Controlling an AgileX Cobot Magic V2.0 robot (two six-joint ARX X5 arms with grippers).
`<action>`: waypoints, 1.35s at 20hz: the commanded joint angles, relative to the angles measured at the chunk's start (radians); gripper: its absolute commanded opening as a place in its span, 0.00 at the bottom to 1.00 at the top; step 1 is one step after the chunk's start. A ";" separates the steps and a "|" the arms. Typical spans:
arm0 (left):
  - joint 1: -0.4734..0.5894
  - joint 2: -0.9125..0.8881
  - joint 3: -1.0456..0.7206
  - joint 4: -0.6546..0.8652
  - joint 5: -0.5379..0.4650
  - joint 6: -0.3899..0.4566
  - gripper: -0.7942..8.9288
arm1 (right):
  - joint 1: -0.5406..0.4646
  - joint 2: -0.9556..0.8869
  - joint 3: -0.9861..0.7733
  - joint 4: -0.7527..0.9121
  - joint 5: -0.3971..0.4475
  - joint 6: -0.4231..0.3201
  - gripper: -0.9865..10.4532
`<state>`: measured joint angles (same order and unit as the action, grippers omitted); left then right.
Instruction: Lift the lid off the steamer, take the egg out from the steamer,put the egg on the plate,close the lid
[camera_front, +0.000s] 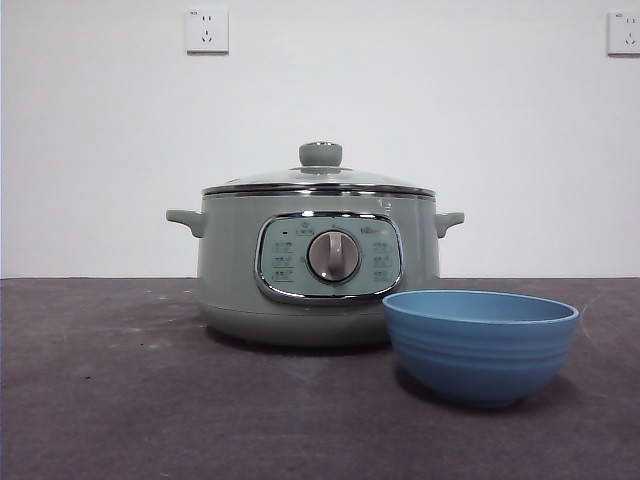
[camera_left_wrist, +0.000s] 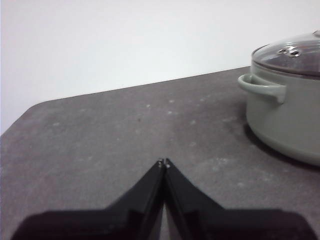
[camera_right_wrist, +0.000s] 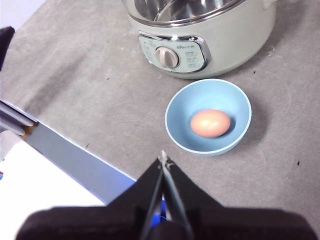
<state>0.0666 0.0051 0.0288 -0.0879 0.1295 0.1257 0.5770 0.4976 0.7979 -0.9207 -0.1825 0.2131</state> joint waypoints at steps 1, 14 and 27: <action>0.005 -0.003 -0.023 -0.014 -0.008 -0.024 0.08 | 0.003 -0.002 -0.010 0.005 0.002 -0.004 0.09; 0.006 -0.003 -0.025 -0.088 -0.022 -0.029 0.08 | 0.003 -0.002 -0.009 0.003 0.002 -0.003 0.09; 0.006 -0.003 -0.025 -0.088 -0.021 -0.029 0.08 | -0.291 -0.099 -0.028 0.230 0.050 -0.111 0.09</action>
<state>0.0692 0.0048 0.0174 -0.1783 0.1120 0.1040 0.2920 0.3977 0.7818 -0.6842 -0.1314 0.1188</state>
